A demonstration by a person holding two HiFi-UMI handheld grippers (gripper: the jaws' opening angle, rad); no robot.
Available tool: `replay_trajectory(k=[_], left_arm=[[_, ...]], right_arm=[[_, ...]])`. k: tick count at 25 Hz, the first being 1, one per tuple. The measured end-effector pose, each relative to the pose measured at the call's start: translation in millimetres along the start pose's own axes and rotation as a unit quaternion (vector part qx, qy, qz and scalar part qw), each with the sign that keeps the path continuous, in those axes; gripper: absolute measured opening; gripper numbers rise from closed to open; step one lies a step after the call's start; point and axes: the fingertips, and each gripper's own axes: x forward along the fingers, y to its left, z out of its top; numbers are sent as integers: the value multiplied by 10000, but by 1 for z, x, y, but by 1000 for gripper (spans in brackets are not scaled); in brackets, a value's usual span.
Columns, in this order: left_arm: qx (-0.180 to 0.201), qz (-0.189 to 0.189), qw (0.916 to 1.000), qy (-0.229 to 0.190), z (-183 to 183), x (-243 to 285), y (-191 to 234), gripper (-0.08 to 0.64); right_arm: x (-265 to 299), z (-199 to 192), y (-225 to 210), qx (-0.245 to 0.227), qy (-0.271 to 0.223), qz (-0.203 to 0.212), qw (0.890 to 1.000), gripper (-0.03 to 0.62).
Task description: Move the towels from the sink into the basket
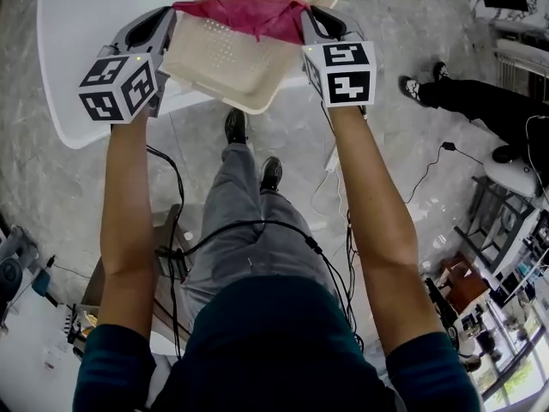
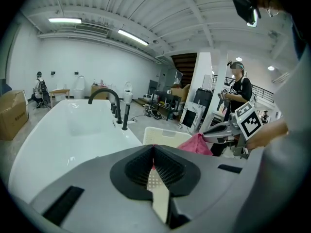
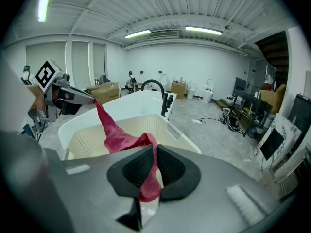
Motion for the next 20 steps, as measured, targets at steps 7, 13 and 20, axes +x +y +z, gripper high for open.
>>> replay_trajectory(k=[7,13,20], left_arm=[[209,-182,9989,368,-13,16,-5,11],[441,-336,9964,646,-12,14,-14,11],[622,-242,9967,459,19,-14,-21,11]], right_arm=[[12,-19,-2,20,360,102,9993,41],[10,-25,6,7,734,297,9969,80],[-22,11,7,-51,375,227,9990,87]])
